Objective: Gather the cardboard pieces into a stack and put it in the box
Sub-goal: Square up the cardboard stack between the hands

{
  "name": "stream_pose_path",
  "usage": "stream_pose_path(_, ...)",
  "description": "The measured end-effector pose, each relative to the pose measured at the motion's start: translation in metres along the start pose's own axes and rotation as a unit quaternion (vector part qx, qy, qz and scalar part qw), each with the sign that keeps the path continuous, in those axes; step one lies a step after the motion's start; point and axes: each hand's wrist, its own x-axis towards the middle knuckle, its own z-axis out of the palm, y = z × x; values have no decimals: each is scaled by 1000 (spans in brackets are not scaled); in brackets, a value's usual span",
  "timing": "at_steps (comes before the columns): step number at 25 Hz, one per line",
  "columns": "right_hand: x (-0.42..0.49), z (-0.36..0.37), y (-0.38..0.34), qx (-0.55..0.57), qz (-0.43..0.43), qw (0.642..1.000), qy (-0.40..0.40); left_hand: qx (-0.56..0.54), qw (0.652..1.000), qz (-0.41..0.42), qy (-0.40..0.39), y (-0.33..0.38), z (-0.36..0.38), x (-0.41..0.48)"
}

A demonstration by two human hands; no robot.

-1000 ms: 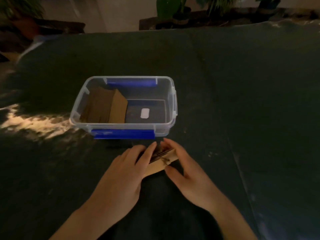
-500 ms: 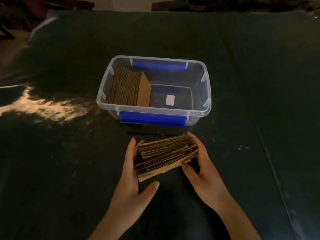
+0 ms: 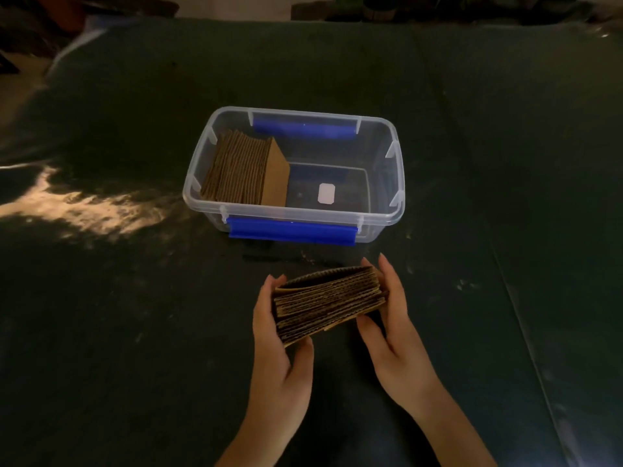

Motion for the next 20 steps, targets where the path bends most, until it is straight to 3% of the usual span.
stream_pose_path(6, 6, -28, -11, -90, -12, 996, -25, 125, 990, 35, -63, 1, -25, 7)
stream_pose_path(14, 17, -47, -28, -229, -76, 970, -27, 256, 962, 88, -21, 6, -35, 10)
stream_pose_path(18, 19, -55, -48, -275, -55, 956, -83, 286, 952, 103, -42, 28, -35, 12)
stream_pose_path(20, 27, -71, -76, -307, -78, 945, -87, 297, 946, 131, -14, 52, -36, 18)
